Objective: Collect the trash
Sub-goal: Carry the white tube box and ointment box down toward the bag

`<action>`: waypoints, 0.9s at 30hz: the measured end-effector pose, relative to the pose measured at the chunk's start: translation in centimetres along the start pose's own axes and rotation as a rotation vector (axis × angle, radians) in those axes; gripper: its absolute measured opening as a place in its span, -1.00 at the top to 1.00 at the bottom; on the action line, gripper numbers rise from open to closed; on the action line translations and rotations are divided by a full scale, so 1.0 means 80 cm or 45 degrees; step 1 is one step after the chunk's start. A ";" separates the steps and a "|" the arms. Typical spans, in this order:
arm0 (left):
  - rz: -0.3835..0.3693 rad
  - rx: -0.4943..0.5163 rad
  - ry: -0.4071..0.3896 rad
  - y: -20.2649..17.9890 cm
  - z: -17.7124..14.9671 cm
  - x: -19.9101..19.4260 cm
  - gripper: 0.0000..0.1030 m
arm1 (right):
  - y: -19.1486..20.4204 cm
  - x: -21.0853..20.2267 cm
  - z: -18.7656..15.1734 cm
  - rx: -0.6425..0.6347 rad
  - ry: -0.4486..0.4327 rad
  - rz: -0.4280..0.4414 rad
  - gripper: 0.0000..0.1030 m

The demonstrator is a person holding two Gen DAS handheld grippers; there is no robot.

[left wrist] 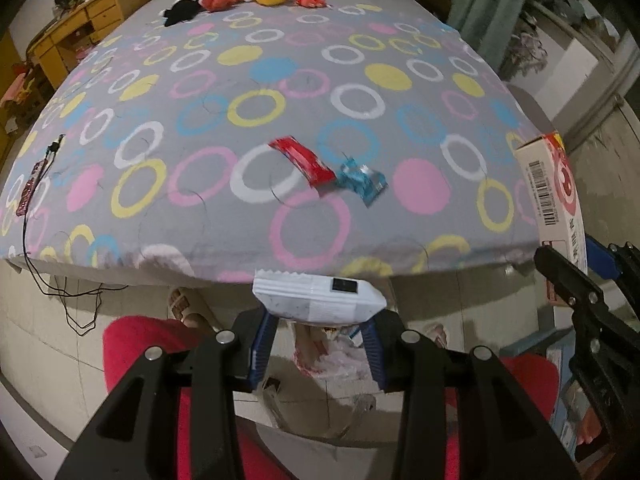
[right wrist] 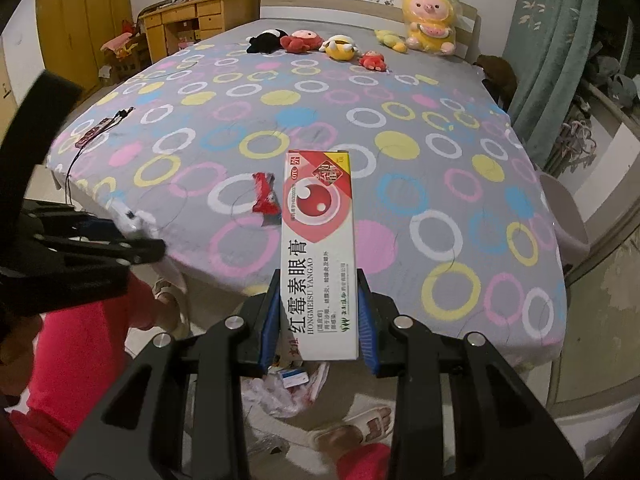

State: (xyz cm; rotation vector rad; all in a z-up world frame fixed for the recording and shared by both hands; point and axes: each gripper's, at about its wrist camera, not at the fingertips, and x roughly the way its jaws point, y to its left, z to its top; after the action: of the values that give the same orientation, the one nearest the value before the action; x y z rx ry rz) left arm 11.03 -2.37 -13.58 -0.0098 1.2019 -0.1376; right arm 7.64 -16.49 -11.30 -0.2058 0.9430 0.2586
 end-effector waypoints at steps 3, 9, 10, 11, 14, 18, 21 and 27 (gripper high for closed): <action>-0.018 0.027 0.013 -0.009 -0.016 0.008 0.25 | 0.007 -0.001 -0.021 0.028 0.014 0.007 0.35; -0.032 0.083 0.032 -0.022 -0.042 0.025 0.25 | 0.017 -0.001 -0.057 0.063 0.030 -0.009 0.35; -0.031 0.096 0.043 -0.024 -0.046 0.030 0.25 | 0.020 0.000 -0.061 0.063 0.032 -0.016 0.35; -0.032 0.106 0.053 -0.026 -0.050 0.035 0.25 | 0.022 0.002 -0.067 0.064 0.035 -0.021 0.35; -0.041 0.137 0.067 -0.031 -0.059 0.045 0.25 | 0.029 0.010 -0.083 0.082 0.054 -0.014 0.35; -0.035 0.194 0.077 -0.035 -0.066 0.057 0.25 | 0.033 0.024 -0.101 0.137 0.079 0.020 0.35; -0.035 0.240 0.082 -0.039 -0.073 0.065 0.25 | 0.035 0.037 -0.113 0.174 0.108 0.048 0.35; -0.054 0.260 0.134 -0.035 -0.085 0.094 0.25 | 0.038 0.061 -0.129 0.194 0.155 0.054 0.35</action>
State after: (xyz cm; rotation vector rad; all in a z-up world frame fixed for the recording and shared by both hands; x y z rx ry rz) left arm 7.10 -5.55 -22.77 0.1521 1.2882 -0.3006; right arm 1.45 -15.92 -21.38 -0.0620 1.0840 0.2144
